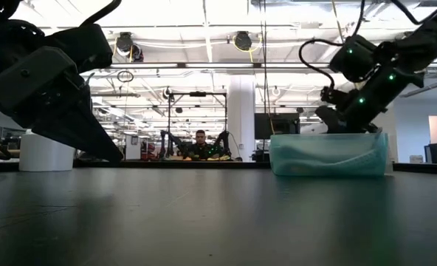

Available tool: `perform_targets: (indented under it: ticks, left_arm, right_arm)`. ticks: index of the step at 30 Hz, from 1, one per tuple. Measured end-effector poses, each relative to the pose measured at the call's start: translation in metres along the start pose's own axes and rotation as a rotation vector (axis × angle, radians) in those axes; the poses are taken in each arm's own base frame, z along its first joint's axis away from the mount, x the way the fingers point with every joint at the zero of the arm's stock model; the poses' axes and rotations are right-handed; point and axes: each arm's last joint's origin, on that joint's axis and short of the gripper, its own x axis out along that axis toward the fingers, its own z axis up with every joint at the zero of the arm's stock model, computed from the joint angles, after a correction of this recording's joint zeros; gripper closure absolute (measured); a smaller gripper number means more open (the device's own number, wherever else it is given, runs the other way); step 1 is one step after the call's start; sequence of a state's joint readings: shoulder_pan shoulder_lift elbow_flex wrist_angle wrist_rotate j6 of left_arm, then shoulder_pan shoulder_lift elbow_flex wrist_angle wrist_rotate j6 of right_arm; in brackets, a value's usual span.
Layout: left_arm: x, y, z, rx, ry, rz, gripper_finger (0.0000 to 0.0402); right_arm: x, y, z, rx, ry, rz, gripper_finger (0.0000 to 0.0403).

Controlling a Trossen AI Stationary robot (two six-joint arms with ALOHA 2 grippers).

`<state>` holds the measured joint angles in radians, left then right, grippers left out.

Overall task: Fold microfiber towels
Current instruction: Stack the light green microfiber cloth on top of the blue microfiber cloth in the green bin

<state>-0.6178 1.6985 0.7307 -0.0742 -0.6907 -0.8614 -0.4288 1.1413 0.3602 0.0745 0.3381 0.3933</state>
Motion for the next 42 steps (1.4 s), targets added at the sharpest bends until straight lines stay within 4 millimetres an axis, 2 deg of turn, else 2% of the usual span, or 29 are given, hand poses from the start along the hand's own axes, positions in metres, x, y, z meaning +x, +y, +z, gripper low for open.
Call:
perform_targets:
  ticks: [5, 8, 14, 18, 28, 32, 36, 42]
  left_arm:
    - [0.0, 0.0, 0.0, 0.002, 0.0, 0.0, 0.027]
    - [0.0, 0.0, 0.0, 0.002, 0.0, 0.0, 0.027]
    - [0.0, 0.0, 0.0, -0.003, -0.001, -0.001, 0.027]
    - [0.0, 0.0, 0.0, -0.004, -0.003, -0.003, 0.027]
    - [0.0, -0.001, 0.002, 0.016, -0.023, 0.001, 0.027]
    - [0.0, -0.001, 0.002, 0.015, -0.023, 0.001, 0.027]
    - [0.0, -0.001, 0.002, 0.014, -0.023, 0.001, 0.027]
    - [0.0, -0.001, 0.001, 0.003, -0.022, -0.002, 0.027]
  right_arm:
    - [-0.005, 0.003, 0.01, -0.076, -0.031, 0.042, 0.0403]
    - [-0.016, 0.007, 0.026, -0.051, -0.067, 0.057, 0.0403]
    - [-0.024, 0.023, 0.039, 0.011, -0.238, 0.202, 0.0403]
    - [-0.012, 0.029, 0.034, 0.037, -0.235, 0.196, 0.0403]
    - [0.042, 0.025, 0.035, 0.036, -0.189, 0.109, 0.0403]
    - [0.048, 0.019, 0.033, 0.026, -0.15, 0.077, 0.0403]
    - [0.044, 0.019, 0.037, 0.007, -0.149, 0.146, 0.0403]
    - [0.014, 0.021, 0.05, -0.01, -0.222, 0.177, 0.0403]
